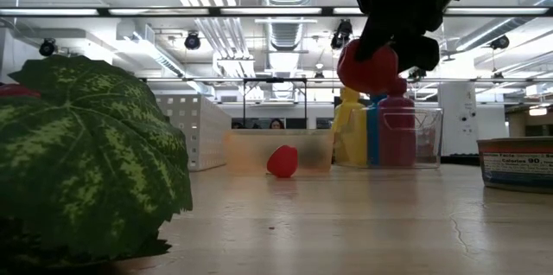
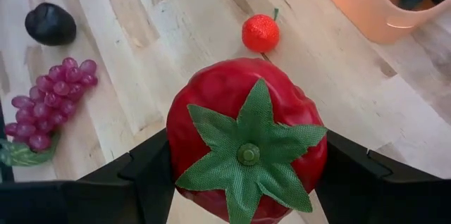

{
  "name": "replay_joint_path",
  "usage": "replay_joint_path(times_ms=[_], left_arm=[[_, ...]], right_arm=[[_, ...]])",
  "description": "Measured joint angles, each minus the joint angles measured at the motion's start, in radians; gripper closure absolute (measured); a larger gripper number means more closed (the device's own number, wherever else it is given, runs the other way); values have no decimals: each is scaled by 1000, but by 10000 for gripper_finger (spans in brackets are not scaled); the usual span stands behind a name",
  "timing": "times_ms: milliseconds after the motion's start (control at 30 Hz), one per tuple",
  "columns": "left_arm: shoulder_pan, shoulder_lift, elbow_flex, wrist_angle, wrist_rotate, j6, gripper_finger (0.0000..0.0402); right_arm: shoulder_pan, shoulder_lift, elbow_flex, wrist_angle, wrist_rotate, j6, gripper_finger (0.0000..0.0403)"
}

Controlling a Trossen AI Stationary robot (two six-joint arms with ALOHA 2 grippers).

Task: Pick & Place Food Item
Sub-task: Put the tomato into the orange bin

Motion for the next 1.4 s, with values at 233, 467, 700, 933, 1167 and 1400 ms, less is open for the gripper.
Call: replay_joint_path(times_ms=[233, 467, 700, 933, 1167, 1400], left_arm=[[0, 0, 0, 0, 0, 0, 190], [0, 0, 0, -14, 0, 0, 182], [0, 0, 0, -43, 0, 0, 182], [0, 0, 0, -43, 0, 0, 194], [0, 0, 0, -43, 0, -1, 205], [1, 0, 0, -43, 0, -1, 213]], right_arm=[[-23, -27, 5, 26, -1, 50, 144], [-78, 12, 132, 17, 18, 22, 144], [-237, 90, 277, 8, -36, -49, 144], [-368, 212, 422, -81, -146, -153, 143], [-429, 331, 481, -142, -192, -211, 143], [-477, 429, 480, -120, -229, -218, 143]])
